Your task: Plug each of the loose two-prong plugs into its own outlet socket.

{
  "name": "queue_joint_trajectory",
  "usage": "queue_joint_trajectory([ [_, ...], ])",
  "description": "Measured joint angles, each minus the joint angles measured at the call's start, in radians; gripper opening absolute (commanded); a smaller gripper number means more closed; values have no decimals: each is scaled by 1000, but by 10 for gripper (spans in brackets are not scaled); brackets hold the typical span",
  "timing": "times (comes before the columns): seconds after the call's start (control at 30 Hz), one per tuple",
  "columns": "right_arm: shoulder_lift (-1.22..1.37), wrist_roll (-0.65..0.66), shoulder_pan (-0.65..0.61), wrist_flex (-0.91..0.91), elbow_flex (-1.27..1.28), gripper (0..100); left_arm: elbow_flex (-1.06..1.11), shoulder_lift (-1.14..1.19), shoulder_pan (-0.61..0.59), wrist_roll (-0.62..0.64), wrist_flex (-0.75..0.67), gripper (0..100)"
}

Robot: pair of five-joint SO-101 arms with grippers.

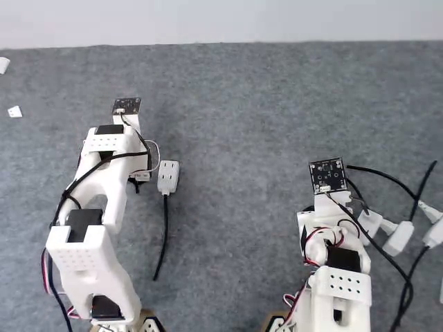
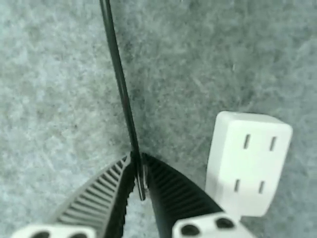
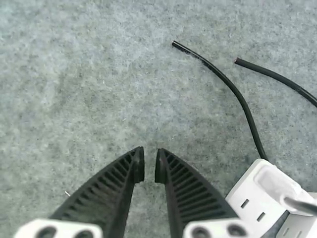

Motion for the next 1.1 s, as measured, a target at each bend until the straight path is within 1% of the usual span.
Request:
queue_joint_trajectory([
  [0.17, 0, 0, 0, 0, 0, 54, 2, -23, 0, 0, 8, 13],
  [0.27, 0, 0, 0, 0, 0, 54, 2, -120, 2, 0, 63, 13],
  [0.33, 0, 0, 0, 0, 0, 54, 2, -215, 25, 0, 117, 13],
  [0.47, 0, 0, 0, 0, 0, 54, 2, -439, 123, 0, 244, 13],
  [0.6, 0, 0, 0, 0, 0, 54, 2, -671, 267, -60, 374, 13],
  [0.73, 0, 0, 0, 0, 0, 54, 2, -864, 385, -78, 448, 13],
  [0.83, 0, 0, 6, 0, 0, 54, 2, -941, 453, -78, 506, 13],
  [1.0, 0, 0, 14, 0, 0, 54, 6, -1033, 519, -84, 532, 13],
  [1.1, 0, 0, 20, 0, 0, 54, 57, -1096, 597, -89, 532, 13],
])
